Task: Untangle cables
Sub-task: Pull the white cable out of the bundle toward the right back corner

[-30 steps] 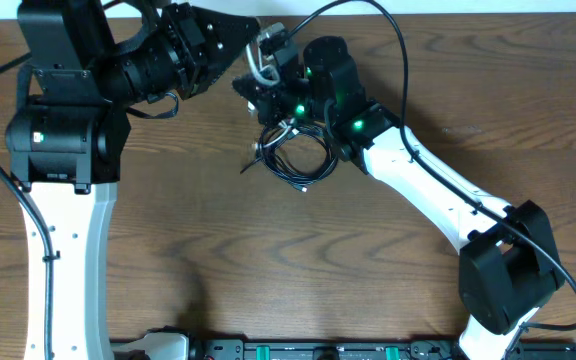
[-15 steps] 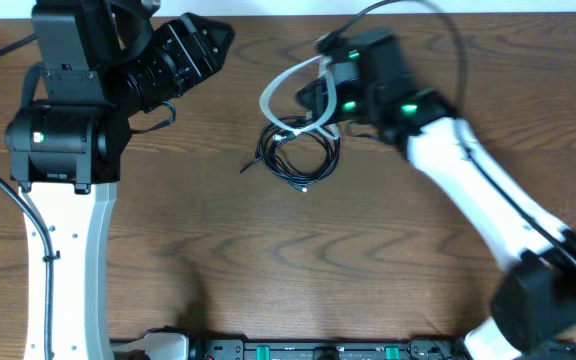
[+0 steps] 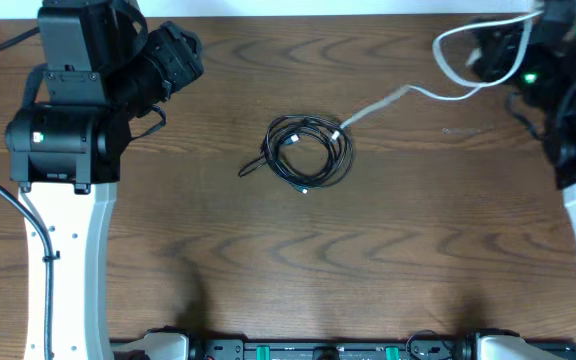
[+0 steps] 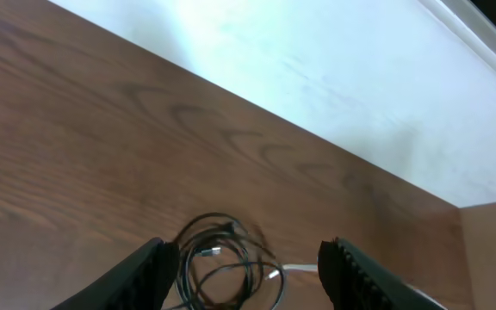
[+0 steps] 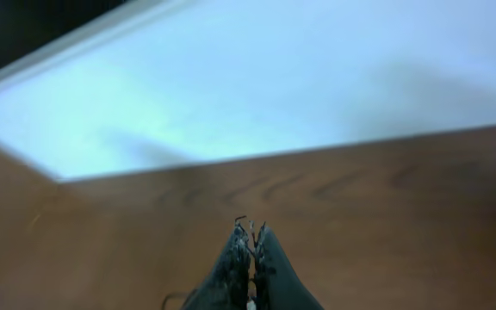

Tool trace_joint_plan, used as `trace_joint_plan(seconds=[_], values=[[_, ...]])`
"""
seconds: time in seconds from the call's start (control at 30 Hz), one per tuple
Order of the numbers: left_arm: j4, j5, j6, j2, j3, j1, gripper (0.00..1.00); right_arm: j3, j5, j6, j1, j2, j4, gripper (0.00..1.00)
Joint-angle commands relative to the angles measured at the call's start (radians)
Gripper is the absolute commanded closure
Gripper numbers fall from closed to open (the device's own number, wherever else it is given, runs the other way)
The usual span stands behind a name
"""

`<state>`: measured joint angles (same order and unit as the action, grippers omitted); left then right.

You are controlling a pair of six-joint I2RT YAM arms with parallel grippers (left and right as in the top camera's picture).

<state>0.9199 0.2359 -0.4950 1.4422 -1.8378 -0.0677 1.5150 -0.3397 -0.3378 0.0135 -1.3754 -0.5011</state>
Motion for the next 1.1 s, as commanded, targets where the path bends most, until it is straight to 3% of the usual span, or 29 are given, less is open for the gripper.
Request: trace_joint_plan(seconds=[0.0,0.23,0.53,0.7,0.83,0.9,1.07], values=[[0.007,-0.024,0.021,0.002,-0.009,-0.001,0.42,0.040,0.172,0.066,0.065,0.010,0.039,0.99],[0.007,-0.024,0.020,0.002,-0.009,-0.001,0.42,0.040,0.414,0.156,0.067,-0.092,0.144,0.99],[0.007,-0.024,0.020,0.002,-0.009,-0.001,0.42,0.040,0.159,0.179,-0.021,-0.347,0.180,0.99],[0.007,-0.024,0.020,0.002,-0.009,-0.001,0.42,0.040,0.145,0.217,-0.105,-0.464,0.198,0.99],[0.007,-0.024,0.020,0.002,-0.009,-0.001,0.42,0.040,0.324,0.223,-0.130,-0.488,0.279,0.99],[0.007,-0.024,0.020,0.002,-0.009,-0.001,0.42,0.042,0.486,0.241,-0.124,-0.474,0.396,0.99],[0.006,-0.024,0.020,0.002,-0.009,-0.001,0.42,0.043,0.742,0.435,-0.076,-0.390,0.640,0.99]])
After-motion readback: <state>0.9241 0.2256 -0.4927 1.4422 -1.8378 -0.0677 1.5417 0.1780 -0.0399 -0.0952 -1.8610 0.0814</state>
